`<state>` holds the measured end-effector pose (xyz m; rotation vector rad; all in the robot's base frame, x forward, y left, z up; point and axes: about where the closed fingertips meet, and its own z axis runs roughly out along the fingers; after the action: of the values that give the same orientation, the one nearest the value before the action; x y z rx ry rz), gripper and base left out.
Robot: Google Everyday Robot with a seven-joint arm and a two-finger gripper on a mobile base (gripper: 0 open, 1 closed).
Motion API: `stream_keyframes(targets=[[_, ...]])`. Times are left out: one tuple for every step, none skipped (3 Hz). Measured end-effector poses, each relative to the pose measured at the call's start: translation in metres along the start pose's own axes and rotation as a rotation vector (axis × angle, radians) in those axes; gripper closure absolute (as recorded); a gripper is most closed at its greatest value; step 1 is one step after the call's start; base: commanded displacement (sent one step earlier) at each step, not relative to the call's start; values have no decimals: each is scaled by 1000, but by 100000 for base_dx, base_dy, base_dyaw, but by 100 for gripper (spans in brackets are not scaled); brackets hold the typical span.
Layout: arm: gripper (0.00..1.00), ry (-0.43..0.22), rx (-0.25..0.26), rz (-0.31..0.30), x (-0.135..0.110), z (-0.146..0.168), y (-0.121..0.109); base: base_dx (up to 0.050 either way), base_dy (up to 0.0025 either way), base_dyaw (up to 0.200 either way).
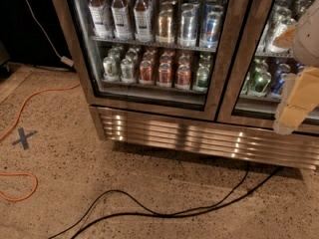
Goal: Open left fridge door
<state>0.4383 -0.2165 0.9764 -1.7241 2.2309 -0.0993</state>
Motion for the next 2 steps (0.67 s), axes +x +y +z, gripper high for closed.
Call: stream_keyframes(targets=[[0, 0, 0, 0, 0, 0, 0, 3538, -248, -13997], [0, 0, 0, 0, 0, 0, 0, 4851, 2, 24]])
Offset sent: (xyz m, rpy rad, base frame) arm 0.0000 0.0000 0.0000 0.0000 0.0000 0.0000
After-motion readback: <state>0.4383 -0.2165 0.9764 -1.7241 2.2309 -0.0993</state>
